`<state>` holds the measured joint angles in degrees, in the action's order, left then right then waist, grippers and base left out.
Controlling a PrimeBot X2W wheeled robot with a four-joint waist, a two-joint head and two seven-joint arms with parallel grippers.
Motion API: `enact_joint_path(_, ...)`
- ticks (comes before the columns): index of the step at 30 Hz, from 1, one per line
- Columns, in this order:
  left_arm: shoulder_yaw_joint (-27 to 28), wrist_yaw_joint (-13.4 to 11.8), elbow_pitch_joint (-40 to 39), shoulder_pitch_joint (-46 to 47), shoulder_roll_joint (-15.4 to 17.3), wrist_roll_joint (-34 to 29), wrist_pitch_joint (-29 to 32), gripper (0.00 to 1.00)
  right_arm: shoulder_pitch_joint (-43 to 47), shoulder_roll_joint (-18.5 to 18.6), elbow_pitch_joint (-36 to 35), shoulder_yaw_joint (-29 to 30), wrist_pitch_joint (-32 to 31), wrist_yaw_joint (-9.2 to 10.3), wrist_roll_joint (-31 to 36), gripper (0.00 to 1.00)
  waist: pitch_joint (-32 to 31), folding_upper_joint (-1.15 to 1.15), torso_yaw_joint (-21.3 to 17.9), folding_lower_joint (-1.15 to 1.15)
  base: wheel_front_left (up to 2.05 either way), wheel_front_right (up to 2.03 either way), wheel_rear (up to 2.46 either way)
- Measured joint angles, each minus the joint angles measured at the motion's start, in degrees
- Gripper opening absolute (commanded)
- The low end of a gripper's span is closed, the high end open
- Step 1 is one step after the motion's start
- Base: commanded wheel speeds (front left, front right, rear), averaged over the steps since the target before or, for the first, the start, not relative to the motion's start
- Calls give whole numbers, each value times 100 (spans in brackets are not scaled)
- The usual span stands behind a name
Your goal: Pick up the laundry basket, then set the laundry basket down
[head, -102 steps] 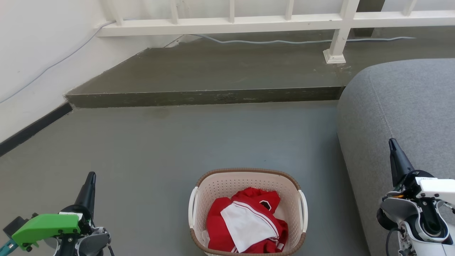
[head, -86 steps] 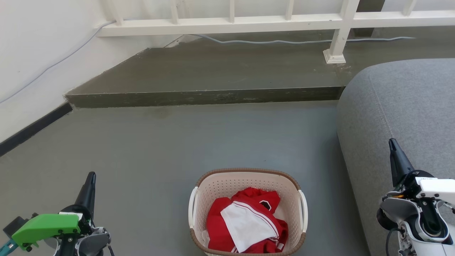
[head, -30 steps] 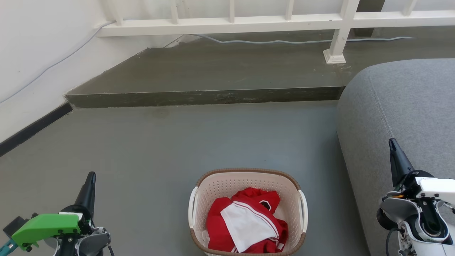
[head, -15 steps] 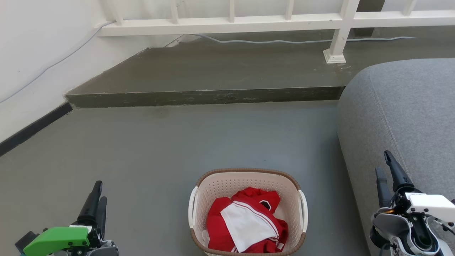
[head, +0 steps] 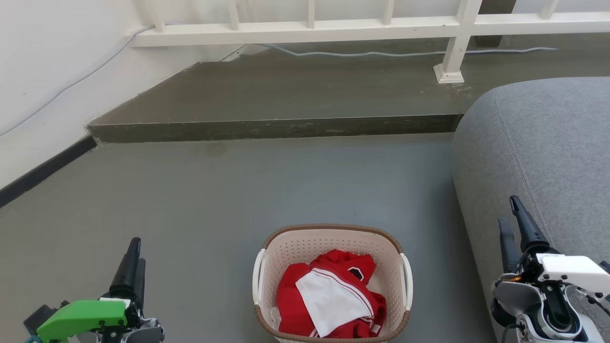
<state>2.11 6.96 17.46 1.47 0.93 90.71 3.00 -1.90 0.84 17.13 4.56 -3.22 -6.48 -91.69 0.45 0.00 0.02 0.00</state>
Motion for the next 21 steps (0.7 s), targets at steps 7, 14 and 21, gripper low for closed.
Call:
enact_joint_path(7,-138,1,-110,7,42,-355,-164,100,-48,102,-97,-227,142,0,347,100,17,0,-4,0,0,0,0)
enact_joint_path(14,-332,1,-137,60,188,-827,-333,100,-125,294,-171,-530,347,-1,912,100,36,0,-3,0,0,0,0)
enact_joint_path(21,-463,1,-138,122,264,-1474,-460,100,-210,487,-201,-897,485,-2,1579,100,56,0,2,0,0,0,0)
